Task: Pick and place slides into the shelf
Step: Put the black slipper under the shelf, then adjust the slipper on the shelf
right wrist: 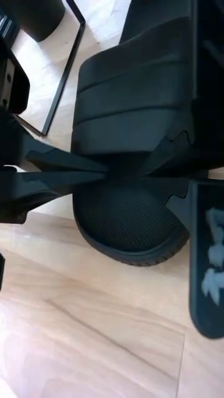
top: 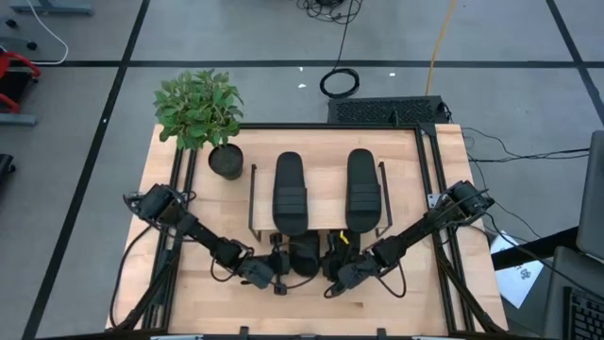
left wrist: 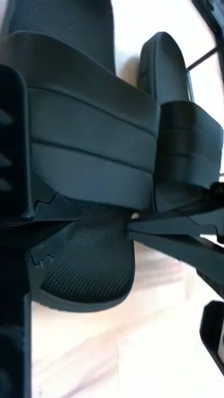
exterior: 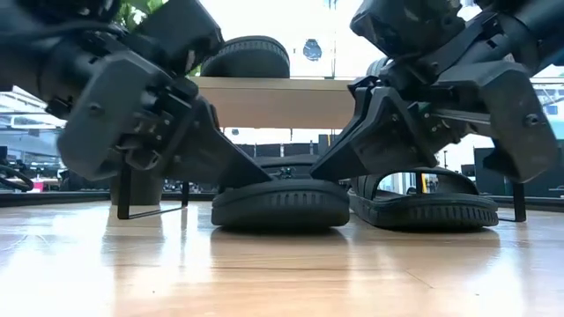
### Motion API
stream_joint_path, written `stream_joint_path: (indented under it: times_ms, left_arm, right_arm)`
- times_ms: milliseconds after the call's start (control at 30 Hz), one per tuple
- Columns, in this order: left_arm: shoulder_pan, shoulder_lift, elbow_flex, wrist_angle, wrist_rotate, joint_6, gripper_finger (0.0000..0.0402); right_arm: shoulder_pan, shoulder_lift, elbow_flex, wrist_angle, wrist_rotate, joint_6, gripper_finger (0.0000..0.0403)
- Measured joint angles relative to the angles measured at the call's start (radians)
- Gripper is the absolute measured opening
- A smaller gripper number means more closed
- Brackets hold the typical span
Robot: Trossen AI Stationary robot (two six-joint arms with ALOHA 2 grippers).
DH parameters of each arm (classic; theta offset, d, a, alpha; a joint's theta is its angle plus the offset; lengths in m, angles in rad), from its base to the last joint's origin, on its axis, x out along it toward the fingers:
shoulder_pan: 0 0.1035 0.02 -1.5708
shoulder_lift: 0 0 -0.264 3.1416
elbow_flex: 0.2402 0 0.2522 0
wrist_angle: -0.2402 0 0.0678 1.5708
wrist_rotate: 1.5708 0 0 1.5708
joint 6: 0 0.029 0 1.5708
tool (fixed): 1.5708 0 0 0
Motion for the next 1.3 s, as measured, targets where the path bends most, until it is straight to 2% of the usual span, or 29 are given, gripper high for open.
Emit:
stream_joint_path:
  times_ms: [400, 600, 733, 833, 1033, 1133, 1300]
  left_arm:
    - [0.025, 0.000, 0.000, -0.016, 0.008, 0.027, 0.0001]
    - [-0.031, 0.000, 0.000, 0.026, 0.045, 0.270, 0.0002]
    - [-0.056, -0.035, 0.000, 0.046, 0.047, 0.328, 0.0001]
    - [-0.069, -0.089, 0.000, 0.019, 0.040, 0.346, 0.0001]
    - [-0.119, -0.267, 0.000, -0.092, 0.024, 0.420, 0.0001]
    - [-0.160, -0.371, 0.000, -0.167, 0.001, 0.454, 0.0001]
    - [-0.224, -0.521, 0.000, -0.294, -0.053, 0.579, 0.0000]
  right_arm:
    - [-0.015, 0.000, 0.000, -0.018, 0.000, -0.025, 0.0000]
    - [0.033, -0.029, 0.000, -0.015, -0.031, -0.086, 0.0000]
    - [0.053, -0.072, 0.000, -0.027, -0.029, -0.101, 0.0000]
    - [0.072, -0.124, 0.000, -0.047, -0.015, -0.142, 0.0000]
    - [0.120, -0.282, 0.000, -0.226, 0.110, -0.158, 0.0000]
    - [0.176, -0.367, 0.000, -0.303, 0.098, -0.166, 0.0000]
    - [0.252, -0.498, 0.000, -0.377, -0.022, -0.252, 0.0000]
